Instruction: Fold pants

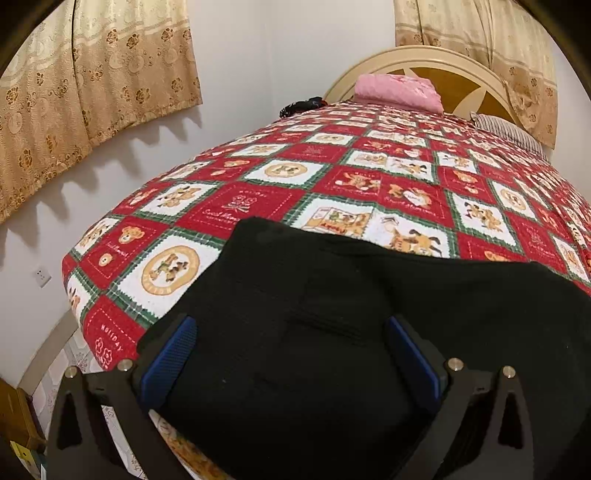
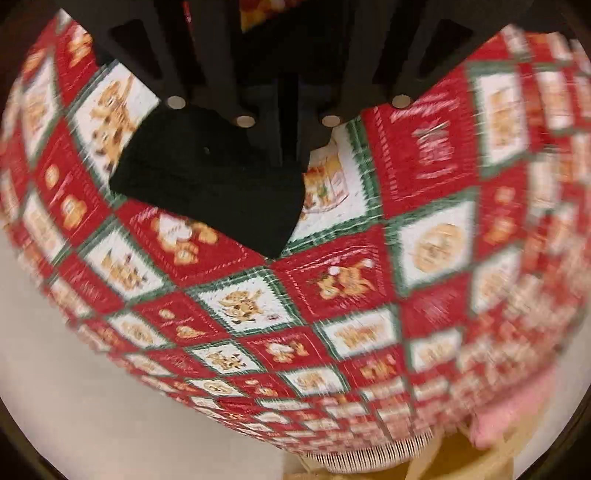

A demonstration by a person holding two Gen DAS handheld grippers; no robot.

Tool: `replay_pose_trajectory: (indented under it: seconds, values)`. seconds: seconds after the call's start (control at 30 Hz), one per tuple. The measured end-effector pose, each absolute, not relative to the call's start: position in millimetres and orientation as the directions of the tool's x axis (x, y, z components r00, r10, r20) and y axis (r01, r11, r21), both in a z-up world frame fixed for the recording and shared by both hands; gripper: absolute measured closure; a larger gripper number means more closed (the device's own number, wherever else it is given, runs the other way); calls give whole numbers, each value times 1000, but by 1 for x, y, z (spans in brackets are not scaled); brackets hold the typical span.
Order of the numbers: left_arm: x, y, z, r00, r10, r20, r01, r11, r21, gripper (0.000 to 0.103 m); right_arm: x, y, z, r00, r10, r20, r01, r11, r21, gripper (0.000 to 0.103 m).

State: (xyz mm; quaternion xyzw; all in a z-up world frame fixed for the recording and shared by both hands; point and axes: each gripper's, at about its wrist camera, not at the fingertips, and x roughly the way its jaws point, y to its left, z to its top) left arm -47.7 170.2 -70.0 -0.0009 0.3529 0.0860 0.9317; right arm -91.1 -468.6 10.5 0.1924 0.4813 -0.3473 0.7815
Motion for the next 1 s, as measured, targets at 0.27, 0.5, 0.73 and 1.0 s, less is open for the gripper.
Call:
replay_pose_trajectory:
  seconds: [0.27, 0.5, 0.73, 1.0]
  values:
    - [-46, 169, -69, 729, 154, -667, -154, 986, 59, 0, -239, -419, 80, 673, -323, -665, 647, 693, 318, 97]
    - [-43, 170, -68, 728, 148, -670, -143, 988, 64, 0, -343, -406, 43, 768, -307, -562, 615, 599, 513, 97]
    - [-26, 184, -63, 704, 65, -707, -81, 997, 12, 0, -383, -428, -12, 762, -313, -567, 640, 495, 587, 97]
    - [-16, 190, -66, 693, 45, -719, -59, 998, 6, 0, -401, -441, 17, 760, -394, -517, 649, 497, 576, 64]
